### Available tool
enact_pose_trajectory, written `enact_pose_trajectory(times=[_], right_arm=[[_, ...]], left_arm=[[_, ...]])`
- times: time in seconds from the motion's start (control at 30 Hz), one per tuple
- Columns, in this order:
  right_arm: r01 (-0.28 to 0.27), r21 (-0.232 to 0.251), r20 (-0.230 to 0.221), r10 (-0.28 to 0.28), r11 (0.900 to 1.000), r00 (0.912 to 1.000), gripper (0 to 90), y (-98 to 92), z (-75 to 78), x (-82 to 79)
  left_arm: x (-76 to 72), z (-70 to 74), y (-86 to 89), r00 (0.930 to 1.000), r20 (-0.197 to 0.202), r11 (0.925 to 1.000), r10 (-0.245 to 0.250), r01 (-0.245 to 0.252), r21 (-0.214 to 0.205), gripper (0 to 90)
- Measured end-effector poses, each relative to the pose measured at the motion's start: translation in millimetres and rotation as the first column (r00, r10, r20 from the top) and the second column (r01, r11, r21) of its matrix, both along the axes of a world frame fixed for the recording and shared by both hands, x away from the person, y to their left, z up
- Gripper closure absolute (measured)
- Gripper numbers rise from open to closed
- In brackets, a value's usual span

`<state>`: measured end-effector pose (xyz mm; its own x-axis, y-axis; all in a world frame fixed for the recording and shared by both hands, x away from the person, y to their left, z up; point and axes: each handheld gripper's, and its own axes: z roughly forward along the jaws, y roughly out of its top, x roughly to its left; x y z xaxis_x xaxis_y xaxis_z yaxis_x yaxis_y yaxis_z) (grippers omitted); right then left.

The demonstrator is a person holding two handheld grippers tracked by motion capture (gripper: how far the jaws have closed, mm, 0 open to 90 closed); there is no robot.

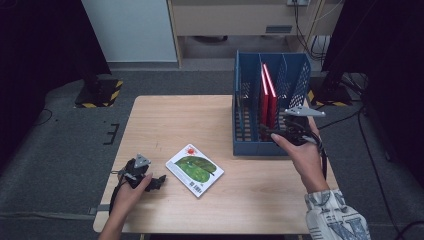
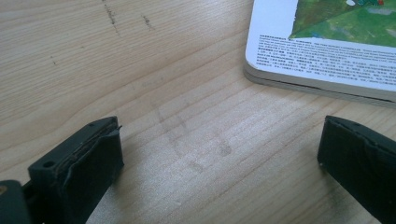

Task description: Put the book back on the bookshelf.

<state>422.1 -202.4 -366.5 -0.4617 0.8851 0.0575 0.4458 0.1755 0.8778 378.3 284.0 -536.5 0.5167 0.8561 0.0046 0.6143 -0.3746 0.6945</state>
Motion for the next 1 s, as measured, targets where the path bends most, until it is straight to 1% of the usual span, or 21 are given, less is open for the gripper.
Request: enact_pose_trajectory(times=[0.1, 0.3, 0.47, 0.67, 0.7, 0.83, 0.9, 1.0], right_arm=[[-0.022, 0.016, -0.006, 0.022, 0.9996, 0.9997, 10.2, 5.1, -5.1, -4.8], [-0.056, 0.032, -0.016, 0.056, 0.9979, 0.9983, 10.7, 14.5, -14.7, -14.4], [-0.088, 0.03, -0.028, 0.089, 0.9957, 0.9957, 11.3, 22.2, -25.3, -21.2], [-0.12, 0.048, -0.043, 0.122, 0.9916, 0.9916, 11.4, 31.9, -38.4, -26.1], [-0.132, 0.057, -0.046, 0.135, 0.9896, 0.9898, 11.1, 34.7, -40.2, -27.4], [-0.169, 0.053, -0.053, 0.171, 0.9843, 0.9838, 10.1, 45.8, -44.2, -30.8], [-0.184, 0.054, -0.05, 0.187, 0.9814, 0.9811, 10.0, 51.3, -46.2, -32.5], [-0.214, 0.042, -0.057, 0.216, 0.9759, 0.9747, 9.7, 59.7, -49.6, -34.6]], left_arm=[[0.1, 0.0, 0.0, 1.0, 0.0, 1.0, -0.001, 0.001, 0.0, 0.0], [0.1, 0.0, 0.0, 1.0, 0.0, 1.0, -0.001, 0.001, 0.0, 0.0], [0.1, 0.0, 0.0, 1.0, 0.0, 1.0, -0.001, 0.001, 0.0, 0.0], [0.3, 0.0, 0.1, 1.0, 0.0, 1.0, -0.002, 0.002, -0.001, 0.0], [0.5, -0.1, 0.2, 1.0, 0.001, 1.0, -0.002, 0.002, -0.003, 0.0], [1.1, -0.1, 0.3, 1.0, 0.001, 1.0, -0.005, 0.005, -0.005, 0.0], [1.4, -0.1, 0.6, 1.0, 0.001, 0.9999, -0.009, 0.009, -0.005, 0.0], [3.1, 0.2, 0.3, 1.0, -0.003, 1.0, -0.009, 0.009, -0.001, 0.0]])
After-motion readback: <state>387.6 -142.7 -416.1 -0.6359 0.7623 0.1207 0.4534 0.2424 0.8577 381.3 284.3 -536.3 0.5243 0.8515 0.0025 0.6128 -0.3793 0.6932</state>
